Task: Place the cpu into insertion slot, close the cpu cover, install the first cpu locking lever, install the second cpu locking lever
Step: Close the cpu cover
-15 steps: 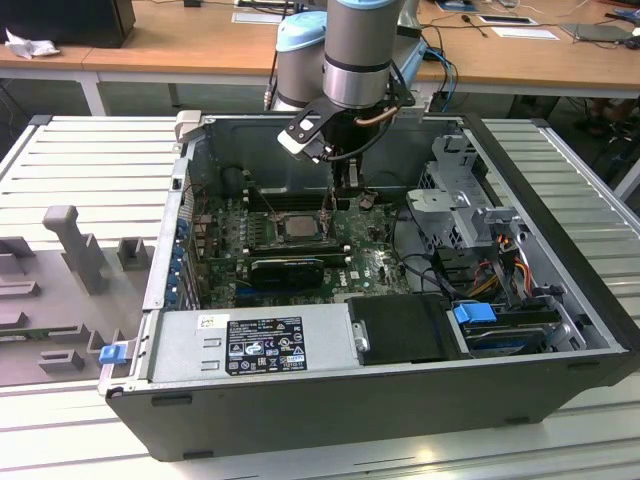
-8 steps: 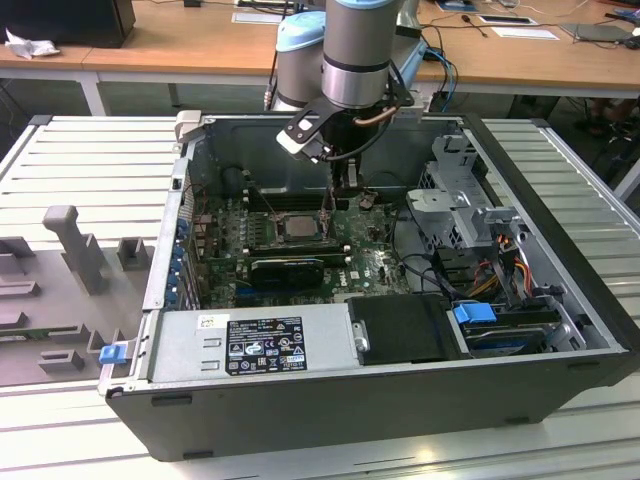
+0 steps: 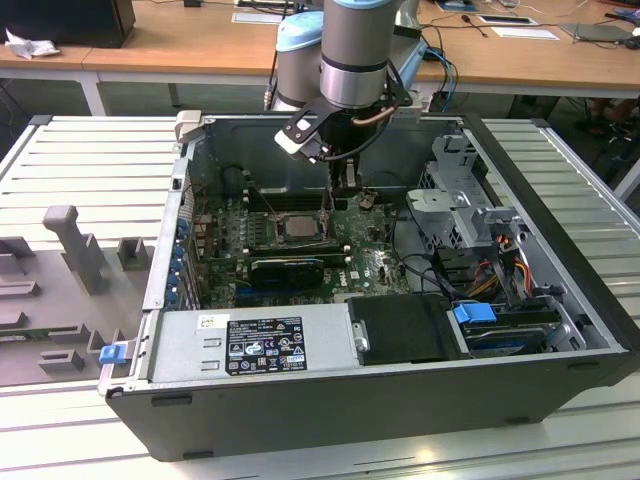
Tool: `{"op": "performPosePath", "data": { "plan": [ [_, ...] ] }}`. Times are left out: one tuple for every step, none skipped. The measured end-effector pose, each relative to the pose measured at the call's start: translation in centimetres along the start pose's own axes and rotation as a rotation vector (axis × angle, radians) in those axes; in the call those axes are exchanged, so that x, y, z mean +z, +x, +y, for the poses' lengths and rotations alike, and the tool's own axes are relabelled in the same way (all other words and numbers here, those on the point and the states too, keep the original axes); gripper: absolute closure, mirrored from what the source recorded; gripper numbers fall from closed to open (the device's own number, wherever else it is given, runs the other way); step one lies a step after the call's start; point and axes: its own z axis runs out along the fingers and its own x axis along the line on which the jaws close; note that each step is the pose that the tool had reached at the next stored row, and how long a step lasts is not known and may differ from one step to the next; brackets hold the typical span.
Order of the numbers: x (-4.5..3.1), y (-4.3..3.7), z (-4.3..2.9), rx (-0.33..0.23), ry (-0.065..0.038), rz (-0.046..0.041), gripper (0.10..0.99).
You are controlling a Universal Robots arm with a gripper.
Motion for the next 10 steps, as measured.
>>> {"op": "performPosePath", "data": {
  "plan": [
    [0.00, 0.00, -0.02, 0.000, 0.000, 0.0000, 0.980],
    [0.00, 0.00, -0.05, 0.000, 0.000, -0.0001, 0.980],
    [0.00, 0.00, -0.06, 0.000, 0.000, 0.0000, 0.980],
    [0.00, 0.00, -0.07, 0.000, 0.000, 0.0000, 0.980],
    [0.00, 0.00, -0.10, 0.000, 0.000, 0.0000, 0.980],
    [0.00, 0.00, -0.14, 0.000, 0.000, 0.0000, 0.980],
    [-0.01, 0.00, -0.16, 0.000, 0.000, -0.0001, 0.980],
    [0.00, 0.00, -0.18, 0.000, 0.000, 0.0000, 0.980],
    [-0.01, 0.00, -0.20, 0.000, 0.000, 0.0000, 0.980],
    [-0.01, 0.00, -0.22, 0.000, 0.000, 0.0000, 0.980]
  ]
}}
